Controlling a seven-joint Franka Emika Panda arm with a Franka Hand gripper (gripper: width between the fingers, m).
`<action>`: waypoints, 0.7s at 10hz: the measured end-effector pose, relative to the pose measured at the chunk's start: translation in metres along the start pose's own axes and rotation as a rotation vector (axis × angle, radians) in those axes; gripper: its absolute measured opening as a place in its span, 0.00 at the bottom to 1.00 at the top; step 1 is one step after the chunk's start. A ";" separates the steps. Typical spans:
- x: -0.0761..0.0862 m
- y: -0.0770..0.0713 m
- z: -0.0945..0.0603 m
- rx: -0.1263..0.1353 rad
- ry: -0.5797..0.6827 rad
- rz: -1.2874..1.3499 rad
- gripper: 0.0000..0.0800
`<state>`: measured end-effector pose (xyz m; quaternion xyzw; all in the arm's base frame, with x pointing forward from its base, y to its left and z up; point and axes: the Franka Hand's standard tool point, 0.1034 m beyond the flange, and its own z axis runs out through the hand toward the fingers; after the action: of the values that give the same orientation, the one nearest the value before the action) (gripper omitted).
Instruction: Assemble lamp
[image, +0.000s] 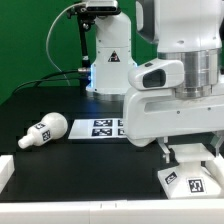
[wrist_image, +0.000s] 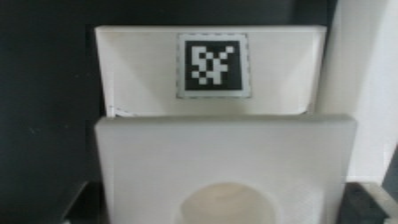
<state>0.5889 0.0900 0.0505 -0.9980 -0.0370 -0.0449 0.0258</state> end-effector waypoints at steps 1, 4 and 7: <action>0.000 0.000 0.000 0.000 0.000 0.000 0.66; 0.003 0.002 -0.002 0.000 -0.005 -0.006 0.66; 0.032 0.007 -0.007 0.003 0.017 0.002 0.66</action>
Offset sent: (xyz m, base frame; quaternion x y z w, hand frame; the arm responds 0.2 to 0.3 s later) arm 0.0000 0.0000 0.0000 0.0000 0.0000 0.0000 1.0000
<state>0.6205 0.0845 0.0601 -0.9975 -0.0358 -0.0535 0.0275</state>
